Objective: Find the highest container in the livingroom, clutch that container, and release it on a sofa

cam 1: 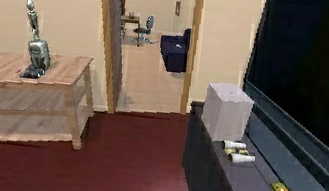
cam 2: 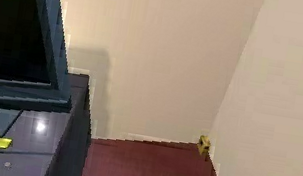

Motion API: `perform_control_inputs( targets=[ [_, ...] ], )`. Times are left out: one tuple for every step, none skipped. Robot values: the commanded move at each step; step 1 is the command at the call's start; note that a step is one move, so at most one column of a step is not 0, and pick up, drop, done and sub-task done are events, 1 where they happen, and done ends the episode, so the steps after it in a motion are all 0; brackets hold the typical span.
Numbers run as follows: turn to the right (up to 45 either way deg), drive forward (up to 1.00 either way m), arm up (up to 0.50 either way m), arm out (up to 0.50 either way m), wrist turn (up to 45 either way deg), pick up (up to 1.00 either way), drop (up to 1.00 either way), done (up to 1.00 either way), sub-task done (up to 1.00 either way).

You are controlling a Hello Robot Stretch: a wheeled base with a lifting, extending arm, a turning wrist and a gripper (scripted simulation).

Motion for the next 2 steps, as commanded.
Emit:
perform_control_inputs(
  targets=[
    [-12.0,0.00,0.00,0.00,0.0,0.00,0.00,0.00,0.00],
    [0.0,0.25,0.00,0.00,0.0,0.00,0.00,0.00,0.00]
  ],
)
